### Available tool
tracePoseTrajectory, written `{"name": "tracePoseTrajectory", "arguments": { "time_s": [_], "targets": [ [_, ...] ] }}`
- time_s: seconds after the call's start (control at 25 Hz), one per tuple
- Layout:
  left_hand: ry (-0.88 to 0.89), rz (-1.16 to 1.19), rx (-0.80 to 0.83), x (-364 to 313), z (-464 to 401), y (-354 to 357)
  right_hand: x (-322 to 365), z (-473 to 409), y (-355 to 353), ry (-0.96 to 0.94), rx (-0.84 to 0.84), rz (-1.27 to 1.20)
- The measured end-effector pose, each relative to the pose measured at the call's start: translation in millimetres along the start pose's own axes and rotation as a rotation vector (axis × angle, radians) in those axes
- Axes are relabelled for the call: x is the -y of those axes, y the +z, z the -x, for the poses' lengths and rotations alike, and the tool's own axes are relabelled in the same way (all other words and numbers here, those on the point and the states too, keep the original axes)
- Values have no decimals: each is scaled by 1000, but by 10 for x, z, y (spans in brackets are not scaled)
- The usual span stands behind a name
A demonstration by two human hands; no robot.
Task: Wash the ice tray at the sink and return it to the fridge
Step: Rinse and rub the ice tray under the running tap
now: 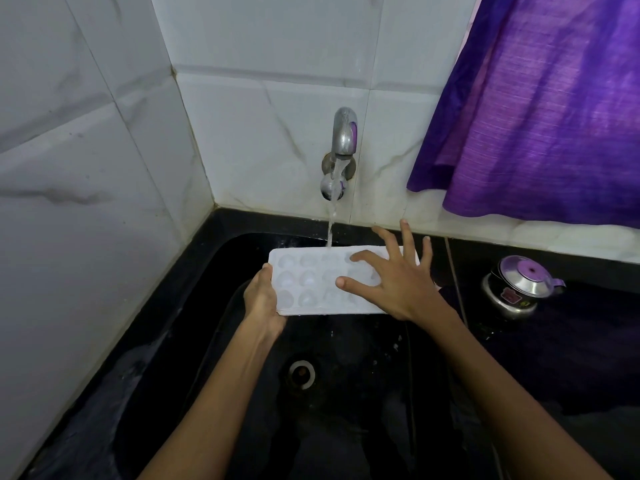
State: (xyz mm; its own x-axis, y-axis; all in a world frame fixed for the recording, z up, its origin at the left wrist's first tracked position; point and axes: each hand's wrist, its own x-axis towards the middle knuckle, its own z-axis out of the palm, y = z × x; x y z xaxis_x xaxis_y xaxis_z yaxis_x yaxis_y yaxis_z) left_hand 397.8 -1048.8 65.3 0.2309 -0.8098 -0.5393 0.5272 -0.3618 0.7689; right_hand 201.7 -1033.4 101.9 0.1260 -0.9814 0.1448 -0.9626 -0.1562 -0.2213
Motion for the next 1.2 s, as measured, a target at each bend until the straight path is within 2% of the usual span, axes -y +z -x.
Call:
{"name": "tracePoseTrajectory", "arguments": {
  "time_s": [0.24,0.44,0.84,1.2],
  "targets": [
    [36,32,13,0,9,43,106,-157,19,-33,8,153],
    [44,41,5,-33,19,25,156,-181,36,-45,-51,163],
    [37,32,10,-64,28,-2,225,-278,-15,-36,92,186],
    [17,45,-19,-64,36,-7,277,-273,6,-28,41,138]
  ]
}}
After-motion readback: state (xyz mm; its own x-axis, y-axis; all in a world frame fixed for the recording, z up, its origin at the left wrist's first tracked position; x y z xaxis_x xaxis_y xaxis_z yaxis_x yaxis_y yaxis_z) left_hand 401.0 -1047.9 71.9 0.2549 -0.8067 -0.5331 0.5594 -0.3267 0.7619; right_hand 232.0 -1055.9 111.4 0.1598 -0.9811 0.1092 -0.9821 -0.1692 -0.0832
